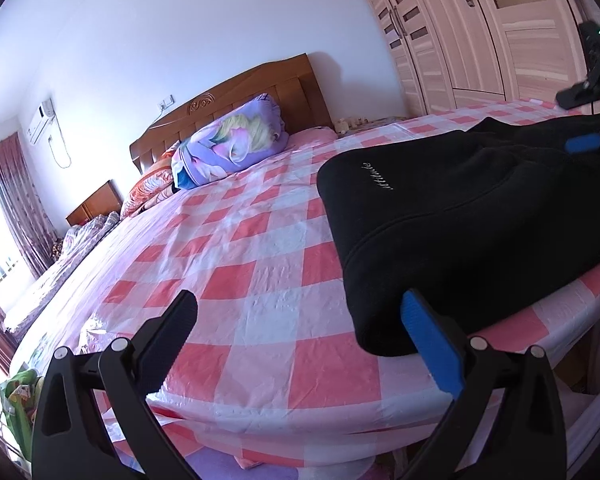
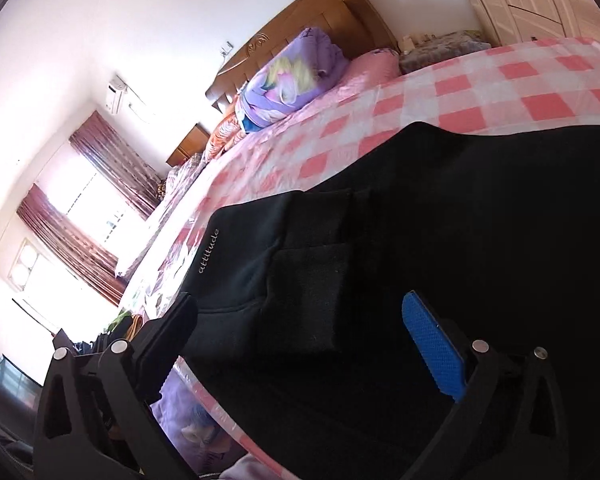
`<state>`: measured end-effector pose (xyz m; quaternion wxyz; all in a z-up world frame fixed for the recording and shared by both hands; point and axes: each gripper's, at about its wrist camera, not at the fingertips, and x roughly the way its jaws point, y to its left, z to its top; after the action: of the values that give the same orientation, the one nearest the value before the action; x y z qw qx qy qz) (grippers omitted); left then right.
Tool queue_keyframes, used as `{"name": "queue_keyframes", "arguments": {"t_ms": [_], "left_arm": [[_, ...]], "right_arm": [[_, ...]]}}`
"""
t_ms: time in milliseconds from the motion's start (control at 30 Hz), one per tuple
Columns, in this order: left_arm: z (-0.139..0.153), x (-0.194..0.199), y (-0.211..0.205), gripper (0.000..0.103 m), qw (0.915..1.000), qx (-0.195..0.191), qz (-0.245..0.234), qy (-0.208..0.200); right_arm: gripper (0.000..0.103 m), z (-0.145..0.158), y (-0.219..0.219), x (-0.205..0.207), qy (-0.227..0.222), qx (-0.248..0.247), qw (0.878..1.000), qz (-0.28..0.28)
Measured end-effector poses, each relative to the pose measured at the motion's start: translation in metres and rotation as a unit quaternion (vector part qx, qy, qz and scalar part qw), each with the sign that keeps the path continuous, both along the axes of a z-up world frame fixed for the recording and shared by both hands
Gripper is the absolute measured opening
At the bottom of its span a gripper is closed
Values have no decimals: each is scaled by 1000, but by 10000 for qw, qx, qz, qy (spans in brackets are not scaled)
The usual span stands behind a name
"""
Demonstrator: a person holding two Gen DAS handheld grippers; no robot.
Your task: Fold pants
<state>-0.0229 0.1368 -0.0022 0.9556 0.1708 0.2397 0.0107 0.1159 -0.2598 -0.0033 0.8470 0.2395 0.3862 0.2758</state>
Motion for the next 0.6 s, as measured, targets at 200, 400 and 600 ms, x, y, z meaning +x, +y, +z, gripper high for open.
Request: {"name": "queue_keyframes", "arguments": {"t_ms": [200,400,600], "left_arm": [[-2,-1,3,102,9999,-126,14,26],[-1,-4,12,102,9998,-208,46,25],[2,-13,23,102,9991,-420,38,47]], "right_arm": [[98,-22,17,4,382,-428,9982,162],[86,-20,58,14,287,-575,9973,349],[19,-25,29,14,385,-83,9992,-82]]}}
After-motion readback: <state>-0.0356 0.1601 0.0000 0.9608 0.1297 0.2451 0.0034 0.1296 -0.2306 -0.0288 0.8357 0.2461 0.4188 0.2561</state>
